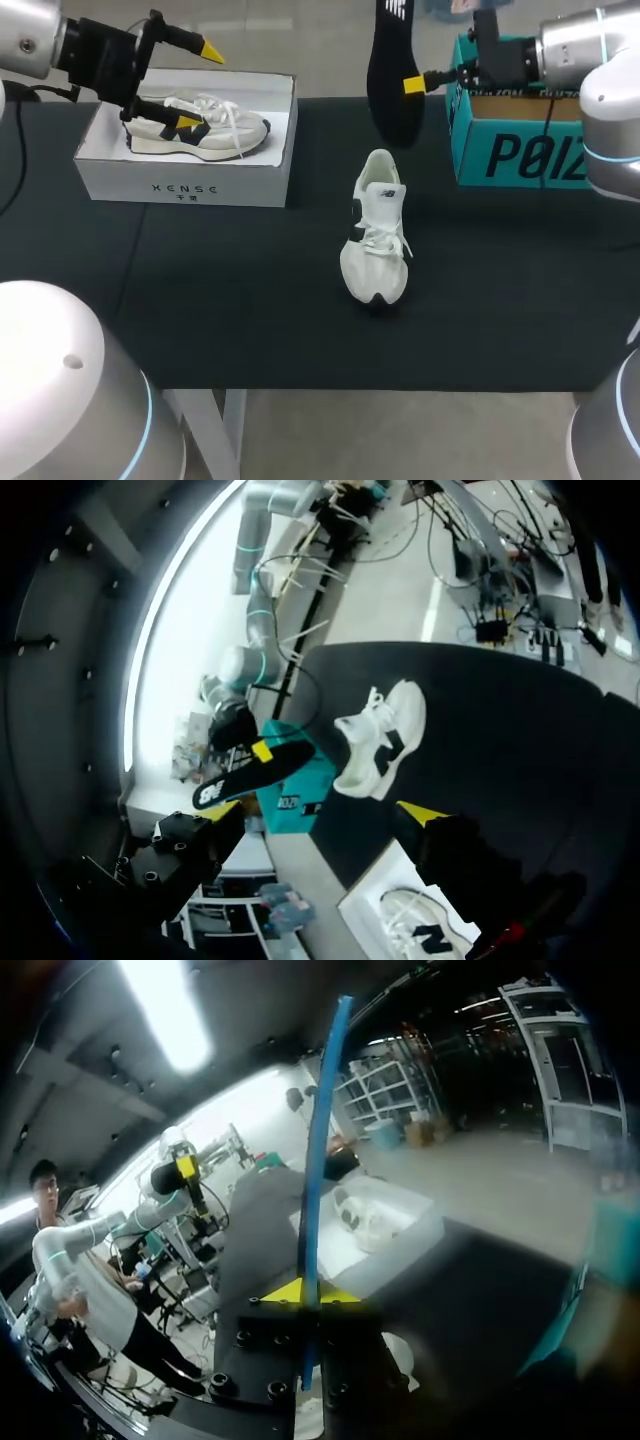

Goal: Take the shoe out of the shoebox, open the shoe tongue, remove and reinsert the insole, then place the shoe into the shoebox

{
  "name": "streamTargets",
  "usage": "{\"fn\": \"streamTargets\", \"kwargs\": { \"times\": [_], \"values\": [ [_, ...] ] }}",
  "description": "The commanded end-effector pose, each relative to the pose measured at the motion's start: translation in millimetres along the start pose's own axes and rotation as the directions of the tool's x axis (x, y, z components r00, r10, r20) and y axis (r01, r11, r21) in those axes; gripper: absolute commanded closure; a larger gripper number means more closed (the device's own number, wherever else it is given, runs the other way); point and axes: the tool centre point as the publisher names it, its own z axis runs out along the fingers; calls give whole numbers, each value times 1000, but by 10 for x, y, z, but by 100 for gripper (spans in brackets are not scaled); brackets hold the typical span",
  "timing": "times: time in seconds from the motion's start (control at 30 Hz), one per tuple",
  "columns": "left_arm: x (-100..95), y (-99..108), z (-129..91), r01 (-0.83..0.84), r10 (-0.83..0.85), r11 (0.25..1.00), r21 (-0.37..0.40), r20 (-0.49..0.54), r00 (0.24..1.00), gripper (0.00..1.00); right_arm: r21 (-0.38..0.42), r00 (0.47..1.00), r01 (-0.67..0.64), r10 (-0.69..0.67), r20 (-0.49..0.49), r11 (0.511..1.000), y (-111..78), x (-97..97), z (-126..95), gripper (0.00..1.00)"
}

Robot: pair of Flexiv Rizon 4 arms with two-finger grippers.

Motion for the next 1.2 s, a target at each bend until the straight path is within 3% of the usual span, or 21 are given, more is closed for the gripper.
{"fn": "streamTargets", "kwargs": {
  "times": [0.03, 0.2, 0.6, 1.2],
  "values": [
    [0, -6, -5, 0, 0, 1000, -1, -3, 1000, 0, -42, 1000, -18, 18, 0, 999, -146, -137, 54, 100],
    [0, -6, -5, 0, 0, 1000, -1, -3, 1000, 0, -29, 999, -10, 11, 34, 1000, -325, -291, 143, 100],
    [0, -6, -5, 0, 0, 1000, -1, -3, 1000, 0, -17, 998, -44, 45, 40, 999, -668, -437, 353, 100],
    [0, -6, -5, 0, 0, 1000, -1, -3, 1000, 0, -65, 991, -135, 135, -13, 989, -1181, -483, 597, 100]
  ]
}}
